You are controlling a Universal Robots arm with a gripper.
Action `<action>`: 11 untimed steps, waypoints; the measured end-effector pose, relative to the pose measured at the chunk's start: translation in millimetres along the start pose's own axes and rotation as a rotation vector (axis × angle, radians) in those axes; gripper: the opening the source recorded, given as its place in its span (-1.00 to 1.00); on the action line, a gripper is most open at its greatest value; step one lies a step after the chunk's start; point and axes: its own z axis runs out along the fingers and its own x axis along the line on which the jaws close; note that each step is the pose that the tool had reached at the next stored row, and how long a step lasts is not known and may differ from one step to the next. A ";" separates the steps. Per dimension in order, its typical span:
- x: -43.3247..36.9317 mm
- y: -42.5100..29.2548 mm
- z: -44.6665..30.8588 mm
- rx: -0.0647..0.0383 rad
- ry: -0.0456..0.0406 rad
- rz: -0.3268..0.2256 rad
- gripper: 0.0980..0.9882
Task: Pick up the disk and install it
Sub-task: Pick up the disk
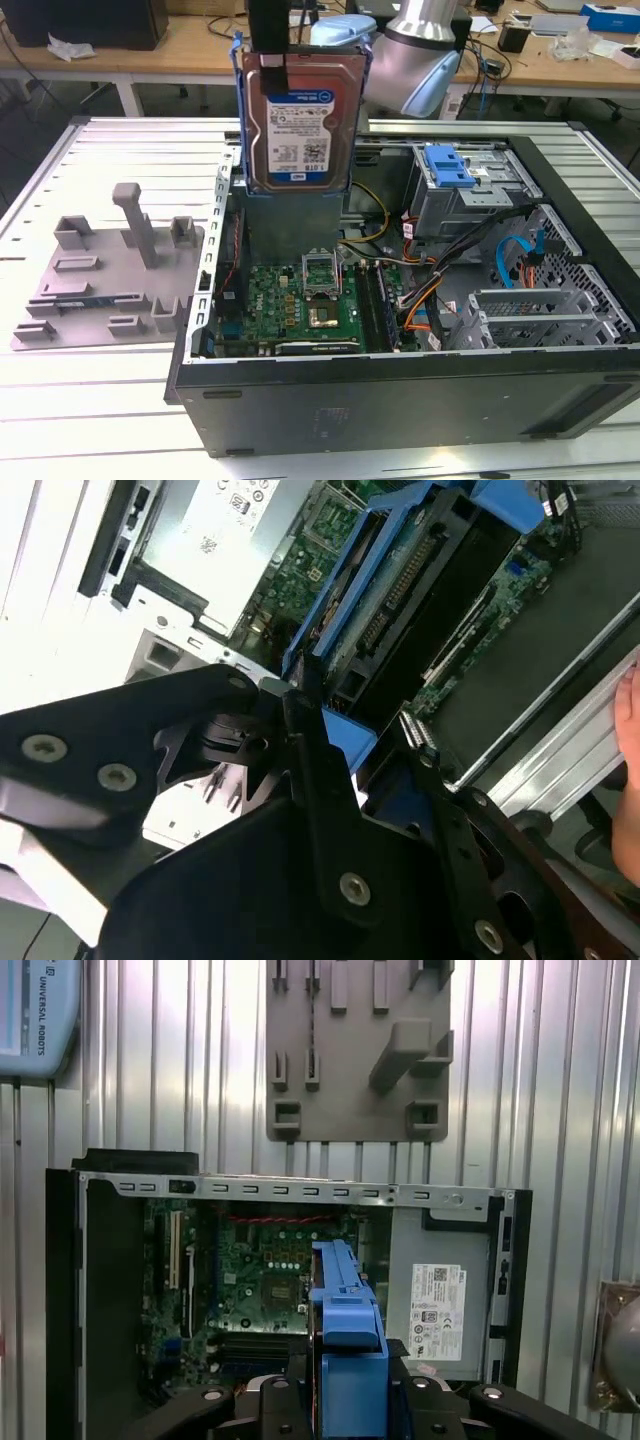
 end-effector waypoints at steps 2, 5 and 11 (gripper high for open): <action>5.9 -4.8 0.2 0.000 0.0001 0.000 -0.38; 12.0 -9.3 0.6 0.000 0.0000 0.000 -0.38; 26.7 -20.1 1.5 0.000 -0.0001 0.000 -0.38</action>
